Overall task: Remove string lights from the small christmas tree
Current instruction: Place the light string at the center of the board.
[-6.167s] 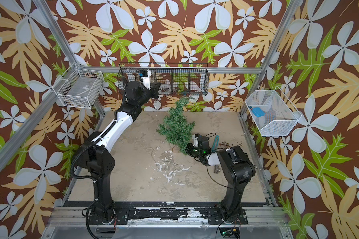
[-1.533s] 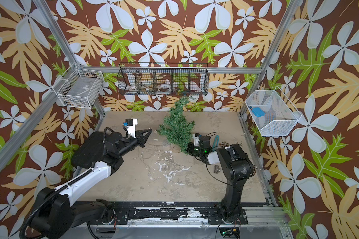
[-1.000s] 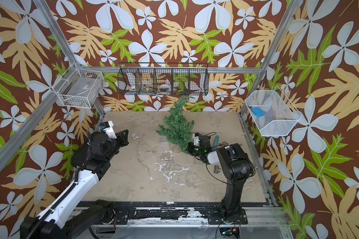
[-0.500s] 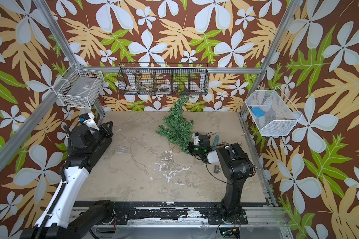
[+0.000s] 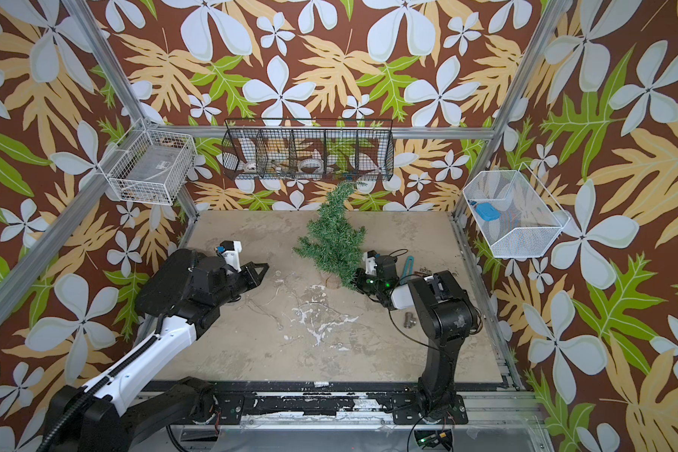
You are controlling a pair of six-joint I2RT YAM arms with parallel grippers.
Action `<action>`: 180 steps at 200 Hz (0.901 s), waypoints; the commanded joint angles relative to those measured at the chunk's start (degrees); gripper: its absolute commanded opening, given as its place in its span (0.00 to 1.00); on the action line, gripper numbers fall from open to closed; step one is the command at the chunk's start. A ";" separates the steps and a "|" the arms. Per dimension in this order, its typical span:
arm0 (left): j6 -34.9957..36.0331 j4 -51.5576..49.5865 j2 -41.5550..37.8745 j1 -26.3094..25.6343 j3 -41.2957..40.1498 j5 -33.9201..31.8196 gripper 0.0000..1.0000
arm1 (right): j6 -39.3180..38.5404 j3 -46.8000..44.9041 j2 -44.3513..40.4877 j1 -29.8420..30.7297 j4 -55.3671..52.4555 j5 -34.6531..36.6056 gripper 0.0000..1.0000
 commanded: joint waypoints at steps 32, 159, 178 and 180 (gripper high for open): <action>5.66 -5.25 -2.46 -0.46 0.44 -12.35 0.39 | -4.67 0.60 -2.46 0.03 -17.71 4.12 0.54; 2.25 0.63 4.13 -18.51 -7.07 -18.33 0.56 | -13.96 -5.10 -22.35 -8.65 -32.14 11.69 0.63; 5.31 0.79 11.36 -18.74 -3.82 -17.14 0.59 | -15.58 -6.77 -25.81 -9.11 -33.28 13.97 0.64; 5.70 0.81 12.14 -18.78 -3.44 -17.12 0.60 | -15.68 -7.02 -25.96 -9.22 -33.26 14.16 0.64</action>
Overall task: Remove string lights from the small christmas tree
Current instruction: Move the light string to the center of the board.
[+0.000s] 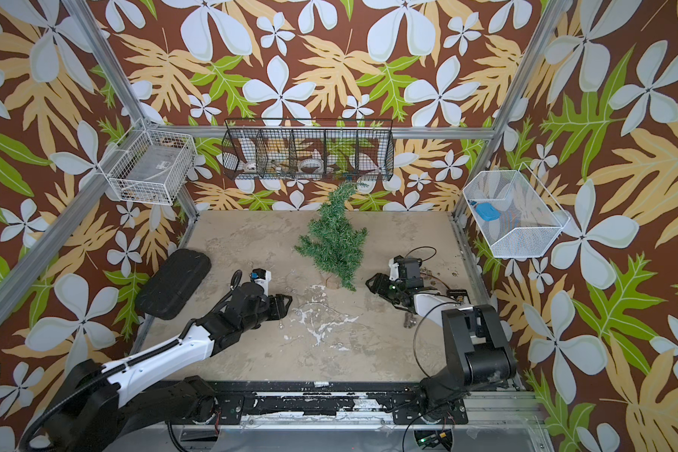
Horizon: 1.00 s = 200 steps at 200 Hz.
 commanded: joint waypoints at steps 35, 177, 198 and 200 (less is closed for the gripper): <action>6.47 3.59 15.10 -2.86 8.09 0.72 0.62 | -1.86 -6.27 -3.57 -3.52 1.81 0.56 0.65; 23.52 -3.43 38.74 -10.22 23.02 -12.10 0.48 | -0.25 -9.96 -2.47 -9.53 7.33 -7.18 0.65; 22.52 -4.94 38.72 -9.67 22.81 -13.58 0.23 | 0.36 -10.68 -3.14 -9.56 8.05 -7.13 0.65; 22.32 -4.85 38.49 -9.52 22.59 -13.58 0.21 | 0.36 -10.71 -3.19 -9.58 8.13 -7.12 0.65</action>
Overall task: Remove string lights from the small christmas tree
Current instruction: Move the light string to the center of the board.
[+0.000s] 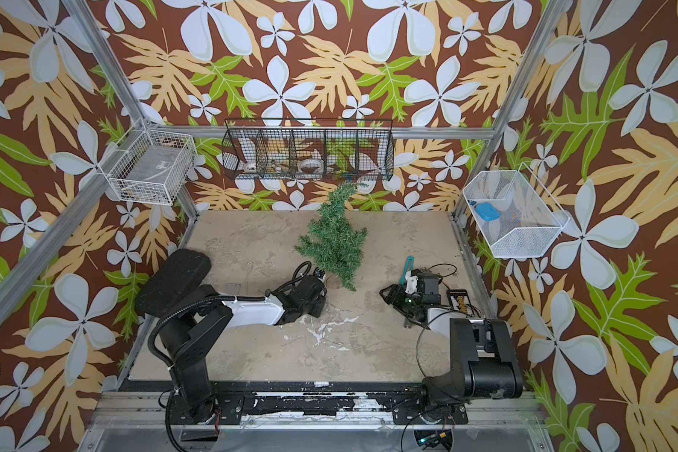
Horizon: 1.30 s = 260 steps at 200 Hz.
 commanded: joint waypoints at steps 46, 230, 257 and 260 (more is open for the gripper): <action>-7.57 -4.09 -8.72 8.17 -9.92 1.37 0.00 | 1.76 -0.78 -1.21 0.06 2.24 -2.40 0.64; -17.49 3.90 -21.48 4.23 -10.79 6.88 0.26 | 2.29 0.09 0.20 0.06 2.62 -3.68 0.64; -17.46 4.86 -11.97 -1.53 -5.30 8.12 0.24 | 1.61 0.62 0.26 0.06 1.71 -3.59 0.64; -17.48 4.91 -11.05 -1.96 -4.71 8.41 0.24 | 1.52 0.62 0.30 0.06 1.66 -3.59 0.64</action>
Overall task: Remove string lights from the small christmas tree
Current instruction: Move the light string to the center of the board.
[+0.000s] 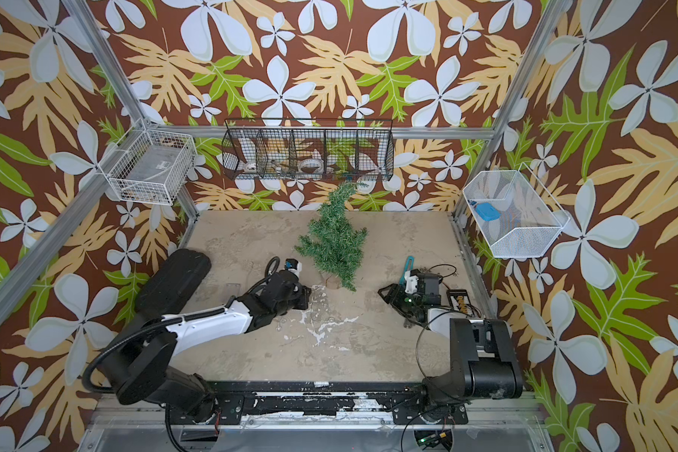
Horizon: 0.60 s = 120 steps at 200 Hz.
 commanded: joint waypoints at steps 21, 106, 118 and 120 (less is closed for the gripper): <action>-1.47 2.88 10.92 -5.44 6.44 3.93 0.23 | -1.59 0.78 -0.03 0.08 -0.40 -0.27 0.64; -3.88 4.49 9.97 4.26 -2.85 3.04 0.24 | -1.52 1.11 1.13 0.09 0.11 -0.83 0.64; -4.40 4.46 7.82 7.42 -5.43 1.87 0.24 | -1.38 1.21 1.30 0.06 0.15 -1.10 0.64; -4.48 4.53 7.44 8.07 -5.83 1.60 0.24 | -1.35 1.18 1.36 0.04 0.15 -1.09 0.64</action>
